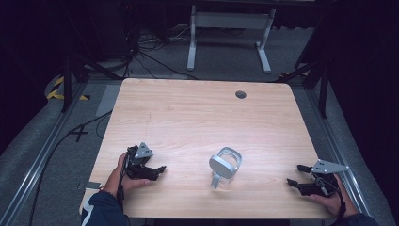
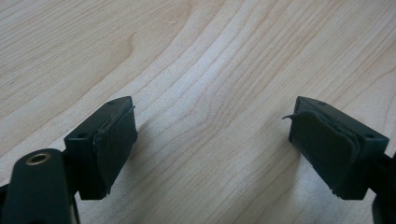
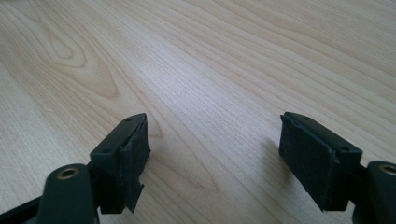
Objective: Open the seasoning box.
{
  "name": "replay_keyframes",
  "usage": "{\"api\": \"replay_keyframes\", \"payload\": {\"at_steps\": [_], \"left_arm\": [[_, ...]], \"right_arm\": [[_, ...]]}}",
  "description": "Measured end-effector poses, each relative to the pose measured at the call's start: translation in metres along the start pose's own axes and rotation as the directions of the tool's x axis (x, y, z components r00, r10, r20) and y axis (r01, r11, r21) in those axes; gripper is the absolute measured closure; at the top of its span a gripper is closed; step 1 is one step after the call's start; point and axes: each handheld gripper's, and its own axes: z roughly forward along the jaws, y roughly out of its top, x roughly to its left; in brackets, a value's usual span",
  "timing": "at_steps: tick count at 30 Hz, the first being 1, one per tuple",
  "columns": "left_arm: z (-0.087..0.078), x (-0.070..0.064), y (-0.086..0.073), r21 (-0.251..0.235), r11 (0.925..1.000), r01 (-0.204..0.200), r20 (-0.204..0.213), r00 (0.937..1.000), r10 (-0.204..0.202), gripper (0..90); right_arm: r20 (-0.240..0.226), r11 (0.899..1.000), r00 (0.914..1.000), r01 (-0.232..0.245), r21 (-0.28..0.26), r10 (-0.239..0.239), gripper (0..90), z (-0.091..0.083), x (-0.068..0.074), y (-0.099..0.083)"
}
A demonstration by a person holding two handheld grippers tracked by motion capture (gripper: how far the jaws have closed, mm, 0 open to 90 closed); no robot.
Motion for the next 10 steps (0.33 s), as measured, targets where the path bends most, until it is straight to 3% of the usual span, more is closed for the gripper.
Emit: {"api": "replay_keyframes", "payload": {"at_steps": [10], "left_arm": [[0.0003,0.0,0.0003,0.001,1.0,0.001,0.002,1.0,-0.001,15.3]], "right_arm": [[-0.001,1.0,1.0,-0.001,0.0,0.001,24.2,0.0001,-0.0001,0.0001]]}}
